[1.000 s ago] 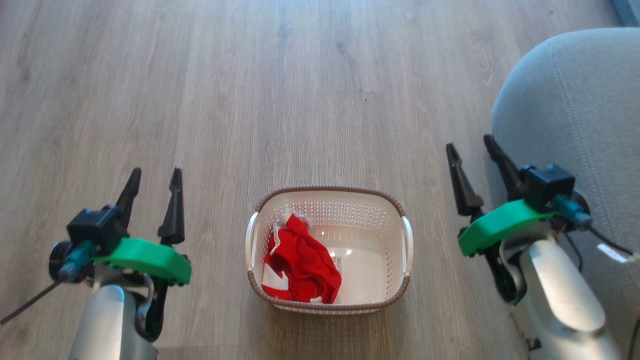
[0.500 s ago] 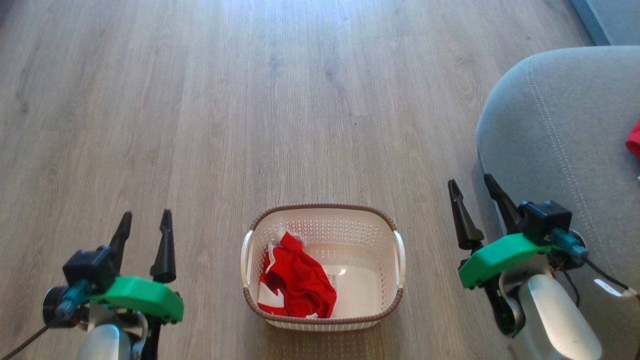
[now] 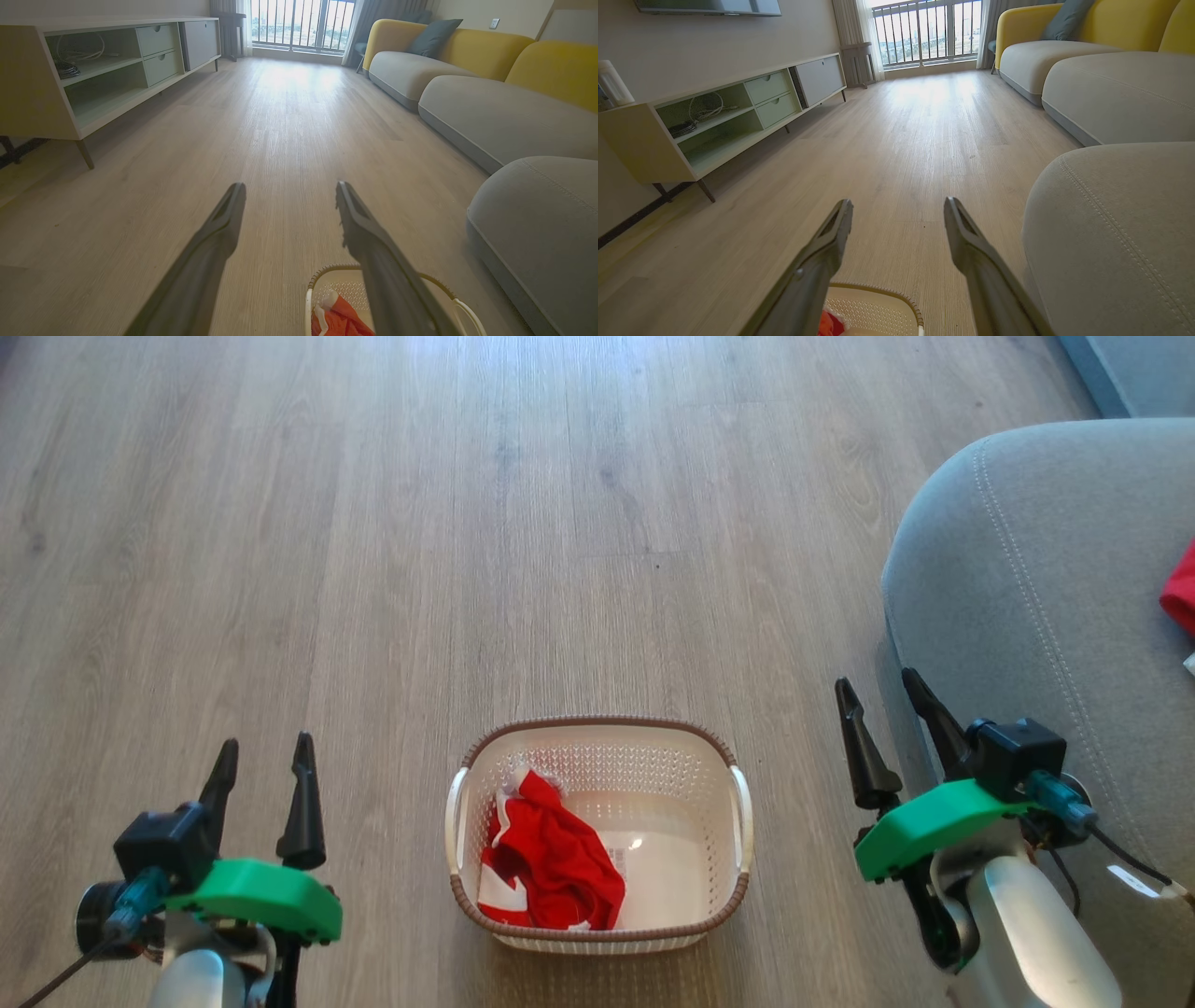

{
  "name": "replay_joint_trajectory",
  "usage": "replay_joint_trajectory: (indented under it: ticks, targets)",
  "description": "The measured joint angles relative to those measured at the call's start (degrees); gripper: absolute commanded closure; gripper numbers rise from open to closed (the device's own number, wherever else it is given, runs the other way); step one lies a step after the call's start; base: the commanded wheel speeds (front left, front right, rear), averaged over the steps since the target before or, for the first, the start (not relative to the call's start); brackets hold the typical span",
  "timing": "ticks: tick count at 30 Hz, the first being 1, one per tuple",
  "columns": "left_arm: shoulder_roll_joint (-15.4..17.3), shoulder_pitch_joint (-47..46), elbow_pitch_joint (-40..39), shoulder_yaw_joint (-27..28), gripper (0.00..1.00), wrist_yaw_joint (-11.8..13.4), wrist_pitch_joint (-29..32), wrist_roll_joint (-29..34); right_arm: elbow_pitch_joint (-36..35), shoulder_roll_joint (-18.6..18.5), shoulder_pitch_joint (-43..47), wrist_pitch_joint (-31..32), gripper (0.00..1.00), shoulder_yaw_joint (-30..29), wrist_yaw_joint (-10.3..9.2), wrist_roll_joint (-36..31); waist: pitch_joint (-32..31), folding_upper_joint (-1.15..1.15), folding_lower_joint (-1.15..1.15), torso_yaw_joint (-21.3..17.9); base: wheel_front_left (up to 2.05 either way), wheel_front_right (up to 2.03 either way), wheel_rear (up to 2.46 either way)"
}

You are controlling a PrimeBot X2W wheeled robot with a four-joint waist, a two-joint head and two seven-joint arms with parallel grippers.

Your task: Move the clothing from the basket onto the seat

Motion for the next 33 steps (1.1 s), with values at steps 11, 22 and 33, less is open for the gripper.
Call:
replay_joint_trajectory:
  ticks: [11,22,33]
  targets:
    - [0.0,0.0,0.0,0.1,0.0,0.0,0.0,-0.4,-0.3,0.1,-0.1,0.0,0.0,0.0,0.0,0.0,0.8,0.0,0.0,-0.1,0.0,0.0,0.0]
    - [0.0,-0.5,3.5,-3.0,0.0,-0.5,0.0,-0.5,-3.6,0.1,-2.0,0.0,0.0,0.3,0.01,0.0,6.3,0.0,0.01,-0.3,0.0,0.0,0.0]
    - [-0.1,-11.2,10.9,-10.0,0.0,-1.0,0.0,-2.8,-9.7,0.1,-11.6,0.0,0.0,0.9,0.0,-0.7,18.1,0.0,0.02,-1.3,0.0,0.0,0.0]
